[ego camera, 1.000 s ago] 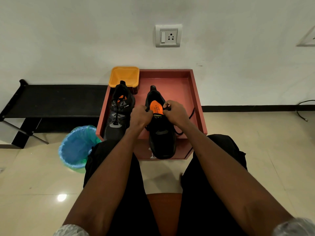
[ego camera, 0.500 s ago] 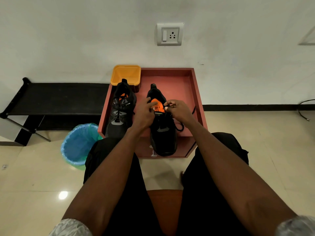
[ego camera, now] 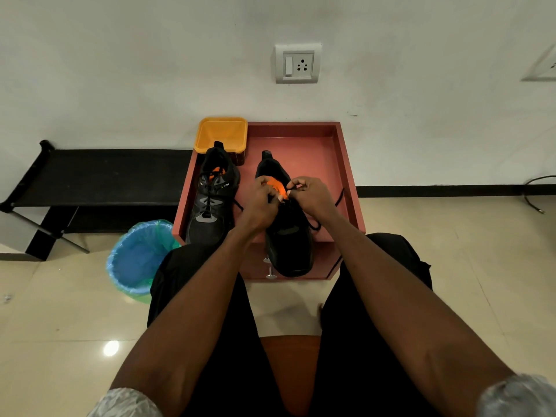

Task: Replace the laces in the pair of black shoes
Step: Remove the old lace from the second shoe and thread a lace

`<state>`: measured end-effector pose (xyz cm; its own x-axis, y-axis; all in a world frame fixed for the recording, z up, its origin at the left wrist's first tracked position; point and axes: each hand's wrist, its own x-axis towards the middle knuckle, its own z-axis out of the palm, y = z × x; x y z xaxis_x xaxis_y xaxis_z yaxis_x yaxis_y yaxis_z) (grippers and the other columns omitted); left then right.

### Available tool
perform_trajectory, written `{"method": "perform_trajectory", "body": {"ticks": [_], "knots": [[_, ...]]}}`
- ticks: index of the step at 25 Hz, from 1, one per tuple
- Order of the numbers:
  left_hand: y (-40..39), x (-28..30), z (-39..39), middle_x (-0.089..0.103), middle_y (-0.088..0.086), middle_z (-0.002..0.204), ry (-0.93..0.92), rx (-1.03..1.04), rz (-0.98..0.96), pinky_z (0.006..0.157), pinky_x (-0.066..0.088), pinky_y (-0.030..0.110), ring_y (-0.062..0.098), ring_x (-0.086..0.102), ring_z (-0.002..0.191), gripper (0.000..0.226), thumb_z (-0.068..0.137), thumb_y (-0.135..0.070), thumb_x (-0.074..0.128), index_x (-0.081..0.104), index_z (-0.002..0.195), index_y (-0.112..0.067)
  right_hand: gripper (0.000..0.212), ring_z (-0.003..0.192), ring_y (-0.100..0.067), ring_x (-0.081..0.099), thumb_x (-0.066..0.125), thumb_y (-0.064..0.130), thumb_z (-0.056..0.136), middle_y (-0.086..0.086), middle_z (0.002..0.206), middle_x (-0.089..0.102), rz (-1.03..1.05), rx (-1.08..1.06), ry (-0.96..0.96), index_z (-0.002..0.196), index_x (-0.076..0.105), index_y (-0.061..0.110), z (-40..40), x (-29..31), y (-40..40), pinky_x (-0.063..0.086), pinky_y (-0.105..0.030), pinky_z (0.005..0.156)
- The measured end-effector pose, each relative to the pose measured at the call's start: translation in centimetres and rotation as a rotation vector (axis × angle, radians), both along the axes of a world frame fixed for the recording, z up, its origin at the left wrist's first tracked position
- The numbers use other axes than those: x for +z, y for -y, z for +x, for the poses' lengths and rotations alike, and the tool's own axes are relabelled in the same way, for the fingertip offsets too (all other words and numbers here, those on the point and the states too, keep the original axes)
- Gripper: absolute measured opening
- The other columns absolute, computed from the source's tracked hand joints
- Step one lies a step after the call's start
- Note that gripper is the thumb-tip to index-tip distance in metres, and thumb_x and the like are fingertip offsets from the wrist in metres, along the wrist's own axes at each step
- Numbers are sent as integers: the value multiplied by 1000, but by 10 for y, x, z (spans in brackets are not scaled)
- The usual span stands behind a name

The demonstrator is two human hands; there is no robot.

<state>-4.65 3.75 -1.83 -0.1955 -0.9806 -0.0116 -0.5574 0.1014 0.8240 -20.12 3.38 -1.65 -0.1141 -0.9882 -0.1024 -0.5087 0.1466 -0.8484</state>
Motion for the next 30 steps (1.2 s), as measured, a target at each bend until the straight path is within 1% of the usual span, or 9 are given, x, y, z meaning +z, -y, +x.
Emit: {"method": "perform_trajectory", "body": {"ticks": [6,10,12,14,17,20,25,28,30], "knots": [[5,-7,6,48,28,104,-170,273,77,96,46,57,50,53,104,40,94,-8,54,36,64,-26,11,64,-13,63,66,15,83,6,72,68,-40,-18,-52,82,72,24,3,-1,-1,51,-30,63],[-10,-1,-6,39,16,134,13,446,13,78,50,33,13,50,80,12,97,-7,48,44,86,-9,6,59,-4,57,68,20,86,12,67,63,-45,23,-81,83,71,25,6,0,-1,40,-21,55],[-11,1,-9,28,15,150,91,392,-93,85,48,30,22,52,109,14,96,-9,49,49,109,-7,5,61,-3,55,69,22,86,14,67,61,-45,36,-92,84,71,25,5,-1,1,39,-22,59],[-4,-1,-10,20,12,159,184,167,-184,106,35,36,28,28,142,30,95,-9,49,54,124,-8,5,60,-3,53,68,24,86,14,66,60,-44,53,-99,85,72,26,4,-2,2,39,-24,59],[7,-5,-10,19,14,161,306,-76,-117,119,20,42,31,14,148,33,93,-6,49,62,123,-1,8,56,-4,53,67,25,85,12,62,60,-62,64,-108,79,71,28,4,-1,2,41,-26,57],[10,-12,-3,23,17,159,383,-151,-94,119,24,44,34,21,145,25,94,-8,51,66,112,0,9,62,-9,58,66,22,84,11,68,64,-71,70,-126,78,70,26,5,0,3,49,-32,61],[6,4,1,50,10,128,69,48,-121,91,38,26,24,52,117,21,96,-5,51,56,77,-12,11,58,-13,58,62,17,81,5,65,65,-53,33,-153,75,70,22,5,1,2,49,-34,58],[5,16,5,57,10,78,-456,462,85,72,53,38,23,60,73,32,95,2,45,49,68,-14,13,66,-16,63,60,17,82,3,75,69,-36,3,-165,80,70,23,1,1,4,51,-34,63],[0,17,7,55,13,77,-507,620,109,68,51,41,25,55,66,26,87,8,43,51,70,-10,13,68,-16,65,61,18,84,4,77,70,-37,33,-160,83,71,26,2,0,4,53,-33,63]]}}
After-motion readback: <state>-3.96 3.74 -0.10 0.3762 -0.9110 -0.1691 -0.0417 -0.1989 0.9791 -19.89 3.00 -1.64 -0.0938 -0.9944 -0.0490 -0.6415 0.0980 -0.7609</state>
